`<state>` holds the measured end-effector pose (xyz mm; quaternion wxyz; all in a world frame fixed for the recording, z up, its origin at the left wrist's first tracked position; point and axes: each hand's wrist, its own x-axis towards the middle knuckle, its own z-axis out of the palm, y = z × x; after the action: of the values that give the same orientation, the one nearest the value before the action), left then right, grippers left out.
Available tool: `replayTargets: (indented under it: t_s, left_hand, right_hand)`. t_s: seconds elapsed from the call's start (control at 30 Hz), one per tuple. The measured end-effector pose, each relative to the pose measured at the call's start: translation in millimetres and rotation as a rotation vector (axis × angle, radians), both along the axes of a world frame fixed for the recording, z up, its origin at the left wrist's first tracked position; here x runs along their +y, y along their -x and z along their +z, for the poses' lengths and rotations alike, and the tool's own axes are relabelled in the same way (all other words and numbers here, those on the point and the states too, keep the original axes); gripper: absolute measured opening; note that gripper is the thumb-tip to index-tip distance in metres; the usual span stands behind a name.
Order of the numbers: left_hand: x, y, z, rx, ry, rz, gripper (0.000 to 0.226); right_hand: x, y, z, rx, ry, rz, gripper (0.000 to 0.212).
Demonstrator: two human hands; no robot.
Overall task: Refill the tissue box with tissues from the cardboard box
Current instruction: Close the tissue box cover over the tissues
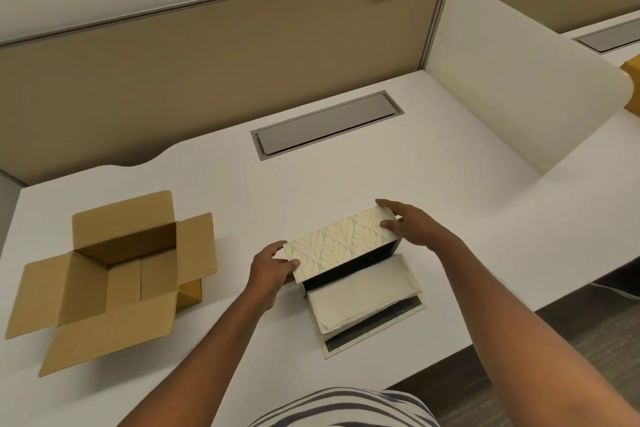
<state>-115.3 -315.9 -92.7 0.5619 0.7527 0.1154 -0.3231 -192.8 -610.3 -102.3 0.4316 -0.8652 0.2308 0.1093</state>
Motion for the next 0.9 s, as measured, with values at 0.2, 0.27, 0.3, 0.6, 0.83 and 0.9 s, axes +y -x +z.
replayTargets:
  t_s: [0.2, 0.27, 0.3, 0.6, 0.83, 0.9]
  left_hand:
    - [2.9, 8.0, -2.7, -0.047, 0.018, 0.008, 0.052]
    - [3.9, 12.3, -3.7, -0.066, 0.017, 0.010, 0.052]
    - [4.3, 14.9, -4.0, -0.075, 0.015, 0.012, 0.052]
    - [7.9, 34.2, -3.2, -0.157, 0.007, 0.025, 0.052]
    - [10.3, 51.1, -2.1, -0.201, 0.002, 0.030, 0.050]
    - [11.1, 56.0, -3.0, -0.214, 0.003, 0.029, 0.048]
  right_hand:
    - [0.5, 6.0, 3.1, -0.034, -0.010, -0.019, 0.048]
    - [1.1, 9.5, 3.9, -0.040, -0.013, -0.027, 0.046]
    - [1.4, 11.5, 4.2, -0.045, -0.012, -0.025, 0.046]
    - [4.4, 30.2, 4.4, -0.110, -0.024, -0.036, 0.041]
    - [6.4, 44.0, 7.5, -0.135, -0.021, -0.045, 0.039]
    - [7.1, 48.1, 8.4, -0.135, -0.016, -0.045, 0.039]
